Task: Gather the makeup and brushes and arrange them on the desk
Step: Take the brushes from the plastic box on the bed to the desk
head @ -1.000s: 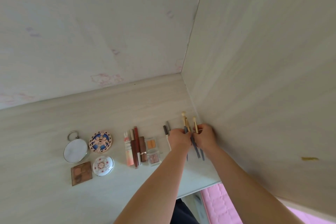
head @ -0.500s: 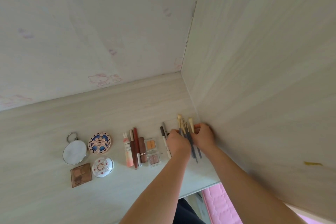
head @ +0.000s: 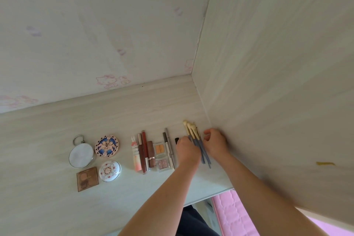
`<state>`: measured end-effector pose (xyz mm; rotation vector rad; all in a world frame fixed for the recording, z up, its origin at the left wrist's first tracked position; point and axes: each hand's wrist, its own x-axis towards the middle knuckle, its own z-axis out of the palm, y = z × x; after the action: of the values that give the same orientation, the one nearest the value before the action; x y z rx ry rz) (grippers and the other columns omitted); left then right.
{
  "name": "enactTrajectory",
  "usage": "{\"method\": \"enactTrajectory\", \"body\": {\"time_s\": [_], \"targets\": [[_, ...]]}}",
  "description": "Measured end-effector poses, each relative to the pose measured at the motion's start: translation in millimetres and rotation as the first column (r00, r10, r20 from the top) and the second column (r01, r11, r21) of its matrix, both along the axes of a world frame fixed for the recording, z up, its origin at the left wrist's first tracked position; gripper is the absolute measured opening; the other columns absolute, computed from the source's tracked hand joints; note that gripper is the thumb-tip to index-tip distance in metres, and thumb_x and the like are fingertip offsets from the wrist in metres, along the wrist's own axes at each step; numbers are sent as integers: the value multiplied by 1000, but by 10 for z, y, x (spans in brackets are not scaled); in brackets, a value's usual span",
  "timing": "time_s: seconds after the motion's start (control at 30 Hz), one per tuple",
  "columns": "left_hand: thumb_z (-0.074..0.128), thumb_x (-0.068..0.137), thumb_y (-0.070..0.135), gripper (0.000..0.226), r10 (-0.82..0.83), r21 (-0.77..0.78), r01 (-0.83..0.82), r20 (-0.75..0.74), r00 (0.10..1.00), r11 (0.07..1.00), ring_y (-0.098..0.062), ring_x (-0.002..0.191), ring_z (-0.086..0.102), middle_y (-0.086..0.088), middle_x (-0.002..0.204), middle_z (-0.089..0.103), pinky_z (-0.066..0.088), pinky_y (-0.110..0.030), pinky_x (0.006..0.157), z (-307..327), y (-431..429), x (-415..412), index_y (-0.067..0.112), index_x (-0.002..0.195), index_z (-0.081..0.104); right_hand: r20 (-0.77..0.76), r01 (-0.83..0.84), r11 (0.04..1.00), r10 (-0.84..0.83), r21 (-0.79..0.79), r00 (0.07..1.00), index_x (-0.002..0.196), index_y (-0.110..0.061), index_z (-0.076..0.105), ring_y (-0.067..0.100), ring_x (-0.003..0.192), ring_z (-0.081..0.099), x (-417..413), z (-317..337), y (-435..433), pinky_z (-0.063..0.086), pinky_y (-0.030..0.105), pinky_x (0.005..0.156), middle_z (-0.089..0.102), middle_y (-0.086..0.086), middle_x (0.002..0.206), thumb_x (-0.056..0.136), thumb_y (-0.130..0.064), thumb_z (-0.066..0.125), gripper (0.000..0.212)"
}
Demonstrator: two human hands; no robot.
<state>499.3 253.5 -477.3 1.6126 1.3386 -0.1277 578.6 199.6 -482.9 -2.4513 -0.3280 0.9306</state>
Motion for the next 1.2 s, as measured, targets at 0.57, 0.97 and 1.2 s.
{"method": "enactTrajectory", "body": {"time_s": [0.57, 0.97, 1.2], "targets": [[40, 93, 5, 37, -141, 170, 128, 65, 988, 977, -19, 89, 60, -6, 105, 63, 51, -27, 74, 135, 156, -321, 9, 128, 53, 105, -212, 977, 214, -30, 971, 125, -7, 52, 22, 92, 59, -116, 131, -95, 42, 24, 73, 62, 11, 110, 96, -13, 46, 30], [46, 88, 6, 19, -201, 497, 161, 29, 979, 853, -25, 89, 60, -5, 86, 61, 48, -35, 67, 161, 280, -944, 11, 97, 62, 298, -532, 843, 531, -86, 793, 122, -10, 49, 25, 100, 51, -389, 327, -77, 46, 34, 78, 52, 11, 114, 97, -20, 42, 28], [50, 91, 15, 30, -132, 594, 160, -91, 987, 788, -20, 107, 52, -2, 105, 65, 47, -35, 73, 161, 350, -1480, 15, 119, 59, 375, -651, 755, 628, -79, 682, 123, -14, 49, 24, 105, 51, -720, 412, 106, 47, 36, 82, 52, 6, 121, 97, -20, 40, 28]]}}
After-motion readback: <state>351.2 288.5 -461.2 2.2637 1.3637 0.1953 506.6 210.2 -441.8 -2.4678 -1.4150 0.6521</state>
